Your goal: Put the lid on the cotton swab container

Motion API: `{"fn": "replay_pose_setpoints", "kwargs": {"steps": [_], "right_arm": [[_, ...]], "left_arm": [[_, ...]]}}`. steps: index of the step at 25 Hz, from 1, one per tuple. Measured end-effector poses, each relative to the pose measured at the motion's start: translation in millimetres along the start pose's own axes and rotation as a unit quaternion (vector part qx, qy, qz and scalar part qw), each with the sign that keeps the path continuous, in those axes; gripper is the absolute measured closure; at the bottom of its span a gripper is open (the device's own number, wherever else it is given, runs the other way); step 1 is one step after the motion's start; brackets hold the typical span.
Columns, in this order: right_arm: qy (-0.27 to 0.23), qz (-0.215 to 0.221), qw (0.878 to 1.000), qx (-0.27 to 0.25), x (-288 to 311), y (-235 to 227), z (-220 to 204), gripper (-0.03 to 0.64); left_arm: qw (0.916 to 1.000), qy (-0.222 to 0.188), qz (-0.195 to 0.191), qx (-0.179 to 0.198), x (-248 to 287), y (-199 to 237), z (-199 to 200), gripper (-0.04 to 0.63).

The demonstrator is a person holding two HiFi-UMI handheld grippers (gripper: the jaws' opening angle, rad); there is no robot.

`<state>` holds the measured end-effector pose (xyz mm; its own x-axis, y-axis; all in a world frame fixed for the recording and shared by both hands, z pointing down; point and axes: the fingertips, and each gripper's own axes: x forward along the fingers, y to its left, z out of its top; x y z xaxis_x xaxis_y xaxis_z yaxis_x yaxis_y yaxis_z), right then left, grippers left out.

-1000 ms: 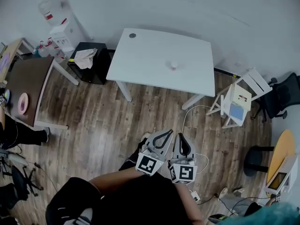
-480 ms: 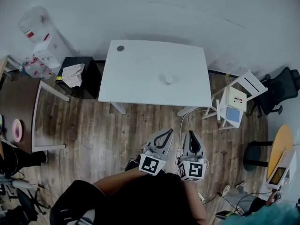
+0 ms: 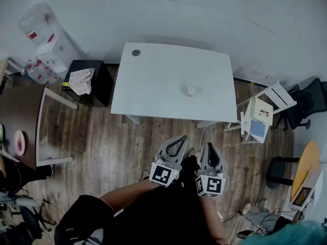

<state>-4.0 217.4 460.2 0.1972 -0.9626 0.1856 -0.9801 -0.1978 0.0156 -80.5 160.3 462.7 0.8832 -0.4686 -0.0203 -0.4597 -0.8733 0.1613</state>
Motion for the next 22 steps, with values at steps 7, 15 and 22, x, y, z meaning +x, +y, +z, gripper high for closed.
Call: {"fn": "replay_pose_setpoints", "kwargs": {"steps": [7,15,22], "right_arm": [[-0.010,0.024,1.000,0.009,27,7,2,0.580],[-0.018,0.053,0.998,0.016,82,-3,3,0.580],[-0.012,0.067,0.997,0.043,147,-42,3,0.580]], "left_arm": [[0.9997,0.006,0.025,0.004,2,20,-5,0.578],[0.9988,0.029,0.036,0.017,41,47,-17,0.578],[0.9959,0.076,0.043,0.021,102,78,-34,0.578]]}}
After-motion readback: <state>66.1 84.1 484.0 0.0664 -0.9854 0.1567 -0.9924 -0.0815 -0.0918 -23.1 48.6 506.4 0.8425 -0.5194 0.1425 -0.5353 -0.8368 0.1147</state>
